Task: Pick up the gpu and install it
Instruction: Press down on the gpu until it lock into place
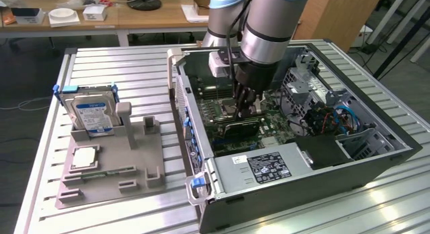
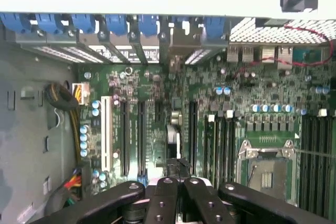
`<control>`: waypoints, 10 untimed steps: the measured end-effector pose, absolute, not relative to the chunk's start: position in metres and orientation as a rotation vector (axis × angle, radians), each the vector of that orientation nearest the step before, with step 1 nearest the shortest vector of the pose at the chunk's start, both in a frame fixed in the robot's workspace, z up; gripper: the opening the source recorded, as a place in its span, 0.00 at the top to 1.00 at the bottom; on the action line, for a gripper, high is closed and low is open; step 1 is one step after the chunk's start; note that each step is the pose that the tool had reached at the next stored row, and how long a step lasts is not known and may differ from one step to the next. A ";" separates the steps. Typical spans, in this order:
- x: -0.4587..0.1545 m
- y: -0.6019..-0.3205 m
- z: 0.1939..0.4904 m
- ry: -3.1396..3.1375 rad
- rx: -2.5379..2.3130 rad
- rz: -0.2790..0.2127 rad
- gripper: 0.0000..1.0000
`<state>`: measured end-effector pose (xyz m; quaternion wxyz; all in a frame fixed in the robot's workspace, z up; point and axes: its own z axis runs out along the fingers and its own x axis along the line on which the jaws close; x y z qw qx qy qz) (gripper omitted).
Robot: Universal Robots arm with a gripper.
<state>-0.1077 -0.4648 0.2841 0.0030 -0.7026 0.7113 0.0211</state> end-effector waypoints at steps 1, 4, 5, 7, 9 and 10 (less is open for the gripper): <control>-0.108 -0.465 0.284 2.230 -2.203 0.066 0.89; -0.108 -0.465 0.282 2.230 -2.202 0.065 0.89; -0.108 -0.465 0.281 2.229 -2.202 0.064 0.89; -0.108 -0.465 0.278 2.229 -2.202 0.063 0.89; -0.108 -0.465 0.275 2.229 -2.201 0.062 0.89; -0.108 -0.465 0.273 2.229 -2.201 0.062 0.89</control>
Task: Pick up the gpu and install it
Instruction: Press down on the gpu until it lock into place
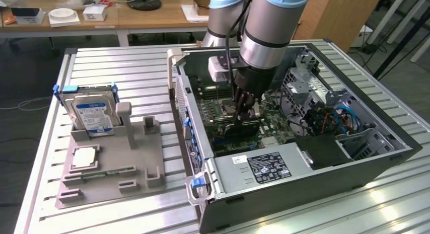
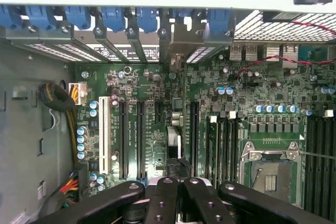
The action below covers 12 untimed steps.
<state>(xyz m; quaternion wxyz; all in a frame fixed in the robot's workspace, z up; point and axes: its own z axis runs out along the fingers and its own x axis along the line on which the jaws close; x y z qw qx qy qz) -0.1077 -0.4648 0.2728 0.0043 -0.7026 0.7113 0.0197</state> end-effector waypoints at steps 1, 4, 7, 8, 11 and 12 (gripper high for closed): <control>-0.108 -0.465 0.271 2.229 -2.201 0.061 0.89; -0.108 -0.465 0.266 2.229 -2.202 0.060 0.89; -0.108 -0.465 0.265 2.230 -2.202 0.059 0.89; -0.108 -0.465 0.265 2.230 -2.202 0.059 0.89; -0.108 -0.465 0.264 2.230 -2.203 0.058 0.89; -0.108 -0.465 0.264 2.230 -2.203 0.058 0.89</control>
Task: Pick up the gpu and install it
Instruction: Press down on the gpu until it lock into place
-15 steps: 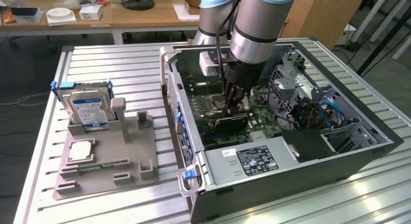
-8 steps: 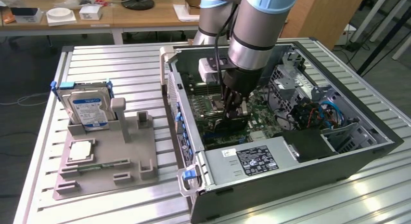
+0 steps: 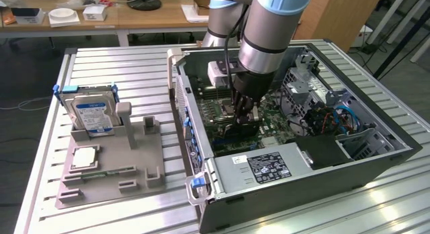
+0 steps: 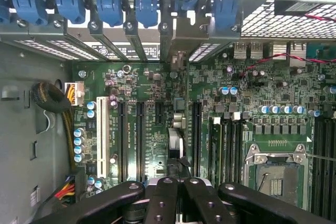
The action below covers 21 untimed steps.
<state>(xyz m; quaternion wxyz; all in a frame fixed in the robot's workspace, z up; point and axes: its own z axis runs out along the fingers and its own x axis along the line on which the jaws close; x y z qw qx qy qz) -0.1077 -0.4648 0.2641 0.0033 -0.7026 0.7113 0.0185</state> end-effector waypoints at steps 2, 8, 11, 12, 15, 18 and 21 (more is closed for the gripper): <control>-0.108 -0.465 0.264 2.231 -2.203 0.057 0.89; -0.108 -0.465 0.262 2.231 -2.204 0.056 0.89; -0.108 -0.465 0.262 2.231 -2.204 0.056 0.89; -0.108 -0.465 0.261 2.231 -2.204 0.056 0.89; -0.108 -0.465 0.260 2.232 -2.204 0.055 0.89; -0.108 -0.465 0.259 2.232 -2.204 0.055 0.89; -0.108 -0.465 0.258 2.232 -2.204 0.055 0.89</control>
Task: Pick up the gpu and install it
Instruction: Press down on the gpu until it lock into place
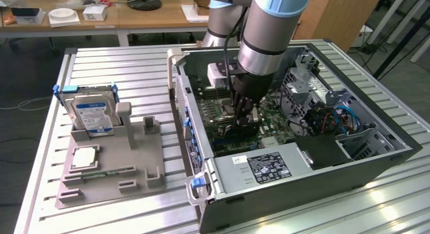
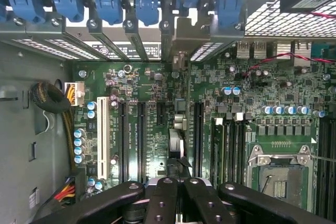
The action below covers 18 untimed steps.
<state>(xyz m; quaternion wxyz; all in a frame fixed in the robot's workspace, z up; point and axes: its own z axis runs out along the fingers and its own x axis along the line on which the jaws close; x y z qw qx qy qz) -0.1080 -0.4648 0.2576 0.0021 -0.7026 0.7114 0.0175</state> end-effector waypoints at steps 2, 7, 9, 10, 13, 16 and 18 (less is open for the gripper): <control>-0.108 -0.465 0.257 2.232 -2.204 0.055 0.89; -0.108 -0.464 0.260 2.230 -2.202 0.057 0.89; -0.108 -0.465 0.265 2.231 -2.203 0.056 0.89; -0.108 -0.465 0.268 2.231 -2.204 0.056 0.89; -0.108 -0.465 0.275 2.231 -2.204 0.055 0.89; -0.110 -0.465 0.278 2.231 -2.204 0.056 0.89; -0.113 -0.465 0.279 2.232 -2.204 0.057 0.89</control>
